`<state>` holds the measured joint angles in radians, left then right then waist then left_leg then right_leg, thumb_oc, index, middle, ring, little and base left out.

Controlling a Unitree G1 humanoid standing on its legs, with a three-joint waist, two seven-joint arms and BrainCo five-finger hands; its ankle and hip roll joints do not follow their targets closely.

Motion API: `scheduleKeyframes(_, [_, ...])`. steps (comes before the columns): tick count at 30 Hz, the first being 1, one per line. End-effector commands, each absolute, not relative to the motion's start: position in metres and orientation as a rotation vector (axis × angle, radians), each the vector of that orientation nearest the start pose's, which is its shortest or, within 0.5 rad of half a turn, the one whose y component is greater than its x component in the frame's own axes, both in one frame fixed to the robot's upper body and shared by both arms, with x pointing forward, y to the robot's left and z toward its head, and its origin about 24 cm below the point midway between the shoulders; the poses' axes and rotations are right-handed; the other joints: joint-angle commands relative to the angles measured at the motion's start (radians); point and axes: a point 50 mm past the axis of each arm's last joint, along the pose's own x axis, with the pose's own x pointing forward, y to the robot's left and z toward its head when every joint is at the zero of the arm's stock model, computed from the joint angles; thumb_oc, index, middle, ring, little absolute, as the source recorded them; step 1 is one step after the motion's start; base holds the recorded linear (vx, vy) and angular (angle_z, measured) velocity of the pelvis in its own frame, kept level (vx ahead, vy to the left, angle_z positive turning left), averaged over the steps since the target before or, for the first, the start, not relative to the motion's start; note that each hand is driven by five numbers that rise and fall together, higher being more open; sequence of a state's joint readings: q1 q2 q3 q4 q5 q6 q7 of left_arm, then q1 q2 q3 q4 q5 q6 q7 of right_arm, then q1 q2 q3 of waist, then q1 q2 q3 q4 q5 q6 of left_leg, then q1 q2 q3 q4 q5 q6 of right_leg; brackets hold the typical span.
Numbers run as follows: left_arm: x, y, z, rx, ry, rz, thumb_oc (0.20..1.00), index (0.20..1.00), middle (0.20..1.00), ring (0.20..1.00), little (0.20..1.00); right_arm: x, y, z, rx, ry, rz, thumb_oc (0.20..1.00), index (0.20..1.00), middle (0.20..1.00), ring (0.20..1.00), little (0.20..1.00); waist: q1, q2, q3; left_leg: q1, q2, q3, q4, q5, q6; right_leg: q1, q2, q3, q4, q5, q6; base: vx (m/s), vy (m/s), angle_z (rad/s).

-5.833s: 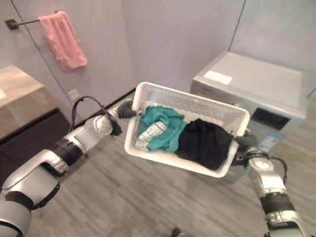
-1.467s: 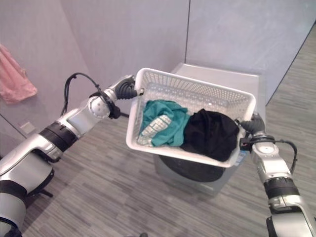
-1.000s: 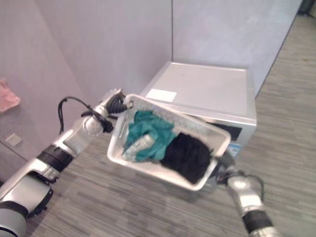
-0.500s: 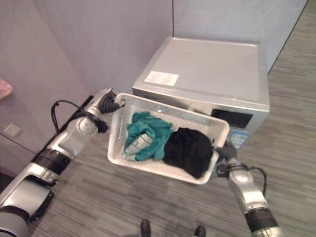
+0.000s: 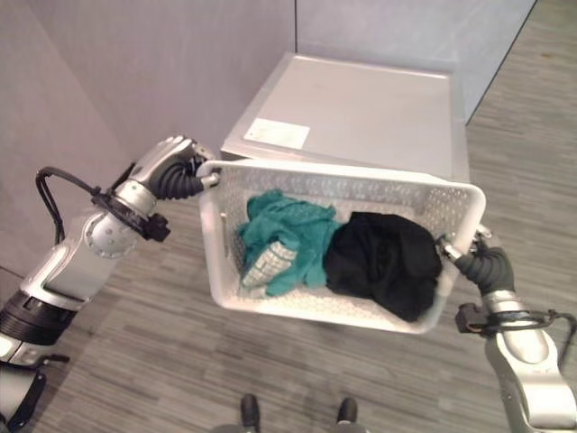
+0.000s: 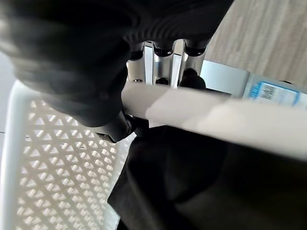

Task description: Grab the laundry basket,head to the washer,open it,put in the laundry and shut it.

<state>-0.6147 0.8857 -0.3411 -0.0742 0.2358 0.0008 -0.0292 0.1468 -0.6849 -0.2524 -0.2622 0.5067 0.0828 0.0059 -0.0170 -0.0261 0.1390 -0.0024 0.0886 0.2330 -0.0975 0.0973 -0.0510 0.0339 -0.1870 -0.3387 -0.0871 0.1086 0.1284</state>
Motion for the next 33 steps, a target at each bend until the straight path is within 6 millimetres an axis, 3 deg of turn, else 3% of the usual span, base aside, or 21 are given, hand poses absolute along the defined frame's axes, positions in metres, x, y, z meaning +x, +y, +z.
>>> scheduleKeyframes(1, [0.319, 0.181, 0.298, 1.147, -0.76, -0.083, 0.2, 0.2, 0.2, 0.2, 0.2, 0.242, -0.274, 0.208, -0.273, -0.455, 0.02, 0.2, 0.2, 0.2, 0.2, 0.2, 0.011, -0.027, -0.071, 0.031, 0.016, 0.005, 0.061, -0.176, 0.019, 0.012, -0.052, 0.042, 0.0, -0.069, 0.04, -0.02, 0.08, -0.12])
scheduleKeyframes(5, [0.326, 0.161, 0.326, 1.124, -0.85, -0.084, 0.2, 0.2, 0.2, 0.2, 0.2, 0.259, -0.302, 0.209, -0.338, -0.377, -0.122, 0.2, 0.2, 0.2, 0.2, 0.2, 0.015, -0.02, -0.054, -0.031, -0.019, -0.008, 0.199, -0.258, 0.05, 0.04, -0.121, 0.016, 0.006, -0.028, 0.066, 0.04, 0.222, -0.13])
scheduleKeyframes(6, [0.333, 0.148, 0.332, 1.106, -0.867, -0.088, 0.2, 0.2, 0.2, 0.2, 0.2, 0.258, -0.312, 0.206, -0.343, -0.354, -0.175, 0.2, 0.2, 0.2, 0.2, 0.2, 0.007, -0.005, -0.054, -0.029, -0.05, -0.031, 0.202, -0.272, 0.079, 0.033, -0.157, 0.001, 0.095, -0.026, 0.066, 0.13, 0.355, 0.15])
scheduleKeyframes(8, [0.34, 0.139, 0.337, 1.089, -0.869, -0.073, 0.2, 0.2, 0.2, 0.2, 0.2, 0.256, -0.319, 0.207, -0.343, -0.353, -0.222, 0.2, 0.2, 0.2, 0.2, 0.2, -0.015, 0.012, -0.036, -0.013, -0.073, -0.061, 0.196, -0.274, 0.111, -0.02, -0.17, 0.039, 0.267, -0.025, 0.039, 0.11, 0.317, 0.42])
scheduleKeyframes(11, [0.342, 0.149, 0.348, 1.083, -0.862, -0.003, 0.2, 0.2, 0.2, 0.2, 0.2, 0.258, -0.321, 0.216, -0.343, -0.39, -0.251, 0.2, 0.2, 0.2, 0.2, 0.2, -0.023, 0.036, -0.004, 0.016, -0.08, -0.048, 0.181, -0.279, 0.138, -0.116, -0.169, 0.057, 0.455, -0.046, 0.031, 0.04, 0.178, 0.44])
scheduleKeyframes(13, [0.343, 0.155, 0.357, 1.082, -0.854, 0.021, 0.2, 0.2, 0.2, 0.2, 0.2, 0.263, -0.324, 0.22, -0.35, -0.386, -0.267, 0.2, 0.2, 0.2, 0.2, 0.2, -0.022, 0.053, -0.006, 0.062, -0.089, -0.03, 0.15, -0.289, 0.141, -0.165, -0.172, -0.001, 0.509, -0.057, 0.041, 0.21, 0.175, -0.38])
scheduleKeyframes(15, [0.347, 0.164, 0.361, 1.076, -0.831, 0.053, 0.2, 0.2, 0.2, 0.2, 0.2, 0.269, -0.326, 0.219, -0.341, -0.375, -0.278, 0.2, 0.2, 0.2, 0.2, 0.2, -0.028, 0.066, -0.005, 0.124, -0.088, -0.016, 0.093, -0.293, 0.133, -0.18, -0.152, -0.048, 0.458, -0.071, 0.053, 0.29, 0.014, -0.66])
scheduleKeyframes(16, [0.349, 0.176, 0.367, 1.087, -0.812, 0.108, 0.2, 0.2, 0.2, 0.2, 0.2, 0.279, -0.325, 0.224, -0.347, -0.377, -0.282, 0.2, 0.2, 0.2, 0.2, 0.2, -0.031, 0.072, -0.005, 0.16, -0.08, 0.0, 0.065, -0.294, 0.119, -0.193, -0.114, -0.084, 0.343, -0.067, 0.057, 0.26, -0.083, -0.54])
scheduleKeyframes(20, [0.35, 0.209, 0.376, 1.088, -0.76, 0.245, 0.2, 0.2, 0.2, 0.2, 0.2, 0.293, -0.324, 0.23, -0.329, -0.382, -0.296, 0.2, 0.2, 0.2, 0.2, 0.2, -0.031, 0.059, -0.013, 0.225, -0.063, 0.022, 0.04, -0.305, 0.085, -0.233, -0.05, -0.094, 0.143, -0.013, 0.081, 0.26, -0.144, -0.24])
scheduleKeyframes(23, [0.346, 0.231, 0.389, 1.107, -0.748, 0.362, 0.2, 0.2, 0.2, 0.2, 0.2, 0.295, -0.328, 0.249, -0.311, -0.425, -0.315, 0.2, 0.2, 0.2, 0.2, 0.2, -0.044, 0.041, -0.032, 0.249, -0.047, 0.022, 0.072, -0.34, 0.064, -0.192, -0.023, -0.081, 0.105, -0.006, 0.067, 0.32, -0.214, -0.01])
scheduleKeyframes(26, [0.345, 0.237, 0.388, 1.093, -0.745, 0.388, 0.2, 0.2, 0.2, 0.2, 0.2, 0.291, -0.331, 0.255, -0.292, -0.448, -0.319, 0.2, 0.2, 0.2, 0.2, 0.2, -0.052, 0.038, -0.045, 0.254, -0.023, 0.025, 0.114, -0.345, 0.045, -0.17, 0.001, -0.061, 0.114, -0.032, 0.046, 0.24, -0.189, 0.38])
scheduleKeyframes(28, [0.339, 0.253, 0.389, 1.04, -0.734, 0.445, 0.2, 0.2, 0.2, 0.2, 0.2, 0.282, -0.336, 0.285, -0.3, -0.558, -0.354, 0.2, 0.2, 0.2, 0.2, 0.2, -0.053, 0.029, -0.038, 0.085, 0.115, -0.021, 0.567, -0.14, -0.039, -0.103, 0.077, -0.042, 0.13, -0.118, -0.064, 0.32, -0.59, 0.12])
scheduleKeyframes(29, [0.331, 0.27, 0.393, 1.006, -0.72, 0.499, 0.2, 0.2, 0.2, 0.2, 0.2, 0.279, -0.343, 0.294, -0.319, -0.569, -0.398, 0.2, 0.2, 0.2, 0.2, 0.2, -0.031, 0.0, -0.015, -0.038, 0.141, -0.104, 0.861, -0.05, -0.032, -0.057, 0.122, -0.009, 0.123, -0.161, -0.133, 0.24, -0.567, 0.08])
scheduleKeyframes(31, [0.329, 0.278, 0.394, 0.98, -0.699, 0.51, 0.2, 0.2, 0.2, 0.2, 0.2, 0.282, -0.347, 0.294, -0.328, -0.535, -0.415, 0.2, 0.2, 0.2, 0.2, 0.2, -0.014, -0.021, 0.003, -0.127, 0.152, -0.144, 0.947, -0.07, -0.004, -0.013, 0.142, 0.016, 0.117, -0.192, -0.158, 0.19, -0.26, -0.32])
scheduleKeyframes(32, [0.328, 0.282, 0.395, 0.972, -0.693, 0.512, 0.2, 0.2, 0.2, 0.2, 0.2, 0.284, -0.349, 0.291, -0.333, -0.512, -0.416, 0.2, 0.2, 0.2, 0.2, 0.2, -0.007, -0.02, 0.008, -0.166, 0.134, -0.164, 0.888, -0.117, 0.008, 0.002, 0.146, 0.029, 0.115, -0.199, -0.152, 0.11, -0.023, -0.95])
scheduleKeyframes(33, [0.328, 0.282, 0.395, 0.971, -0.693, 0.512, 0.2, 0.2, 0.2, 0.2, 0.2, 0.284, -0.349, 0.291, -0.333, -0.511, -0.415, 0.2, 0.2, 0.2, 0.2, 0.2, -0.007, -0.022, 0.007, -0.162, 0.131, -0.16, 0.884, -0.121, 0.012, 0.003, 0.143, 0.031, 0.114, -0.2, -0.15, 0.13, 0.054, -0.87])
